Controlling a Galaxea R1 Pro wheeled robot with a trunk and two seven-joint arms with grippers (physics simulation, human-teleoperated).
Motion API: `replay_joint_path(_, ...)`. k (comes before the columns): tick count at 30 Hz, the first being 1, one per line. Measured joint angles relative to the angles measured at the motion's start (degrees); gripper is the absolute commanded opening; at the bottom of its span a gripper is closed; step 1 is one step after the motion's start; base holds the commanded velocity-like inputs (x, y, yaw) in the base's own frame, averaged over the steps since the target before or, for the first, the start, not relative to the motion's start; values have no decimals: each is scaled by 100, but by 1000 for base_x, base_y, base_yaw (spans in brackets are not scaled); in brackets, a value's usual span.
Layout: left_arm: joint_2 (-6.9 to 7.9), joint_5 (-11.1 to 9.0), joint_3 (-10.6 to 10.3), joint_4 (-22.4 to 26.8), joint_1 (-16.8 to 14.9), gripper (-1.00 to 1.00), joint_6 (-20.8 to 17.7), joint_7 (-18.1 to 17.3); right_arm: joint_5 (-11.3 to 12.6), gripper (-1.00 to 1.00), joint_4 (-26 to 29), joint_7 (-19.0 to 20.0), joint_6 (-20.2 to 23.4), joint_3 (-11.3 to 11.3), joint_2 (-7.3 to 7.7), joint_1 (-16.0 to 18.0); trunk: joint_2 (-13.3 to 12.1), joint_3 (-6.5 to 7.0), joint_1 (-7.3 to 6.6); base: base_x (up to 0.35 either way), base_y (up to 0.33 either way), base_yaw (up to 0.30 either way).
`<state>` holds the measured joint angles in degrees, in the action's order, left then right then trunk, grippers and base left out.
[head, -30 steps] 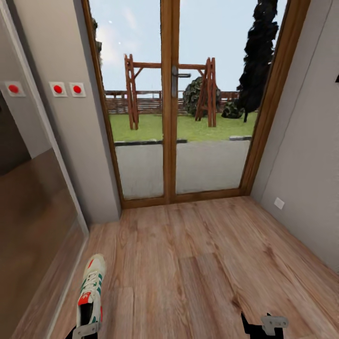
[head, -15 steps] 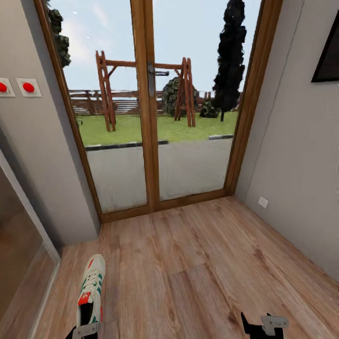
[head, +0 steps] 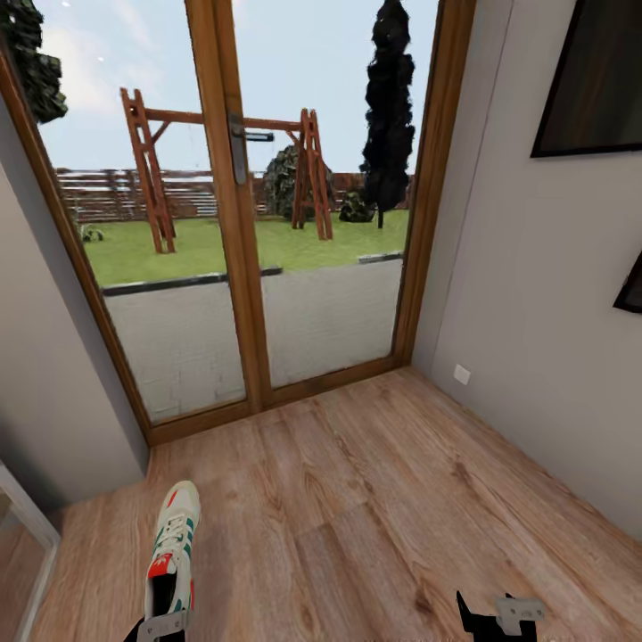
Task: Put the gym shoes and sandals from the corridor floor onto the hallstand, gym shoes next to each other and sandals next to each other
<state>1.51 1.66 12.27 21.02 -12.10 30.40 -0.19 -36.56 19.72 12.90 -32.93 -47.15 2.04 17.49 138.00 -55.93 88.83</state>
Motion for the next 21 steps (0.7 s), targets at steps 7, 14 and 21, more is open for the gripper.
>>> replay_joint_path(7, 0, 0, 0, 0, 0, -100, 0, 0, 0, 100, 0, 0, 0, 0, 0, 2, 0, 0, 0, 1, 0, -279)
replay_joint_path(14, 0, 0, 0, -2, 0, -100, 0, 0, 0, 100, 0, 0, 0, 0, 0, -1, 0, 0, 0, 0, 0, -279)
replay_joint_path(21, 0, 0, 0, -2, 0, -100, 0, 0, 0, 100, 0, 0, 0, 0, 0, -3, 0, 0, 0, 0, 0, -279)
